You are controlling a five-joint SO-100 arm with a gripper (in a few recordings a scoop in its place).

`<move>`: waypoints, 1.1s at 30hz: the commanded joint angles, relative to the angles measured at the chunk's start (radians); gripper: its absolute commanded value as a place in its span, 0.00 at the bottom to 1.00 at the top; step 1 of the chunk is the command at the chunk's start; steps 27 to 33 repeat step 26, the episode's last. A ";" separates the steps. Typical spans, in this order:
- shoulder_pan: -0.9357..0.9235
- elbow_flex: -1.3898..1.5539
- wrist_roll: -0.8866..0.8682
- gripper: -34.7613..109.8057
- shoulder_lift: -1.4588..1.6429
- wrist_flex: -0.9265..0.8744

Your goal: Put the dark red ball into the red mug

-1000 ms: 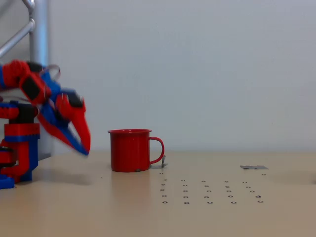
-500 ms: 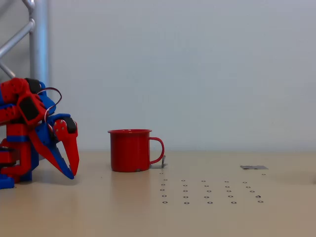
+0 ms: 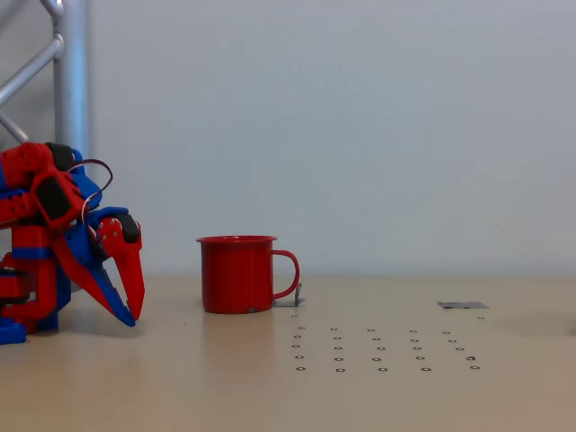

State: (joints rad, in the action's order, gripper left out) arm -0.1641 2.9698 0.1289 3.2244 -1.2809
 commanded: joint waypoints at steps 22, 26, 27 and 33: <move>0.135 0.028 0.167 0.23 0.071 0.014; 0.135 0.028 0.167 0.23 0.071 0.014; 0.135 0.028 0.167 0.23 0.071 0.014; 0.135 0.028 0.167 0.23 0.071 0.014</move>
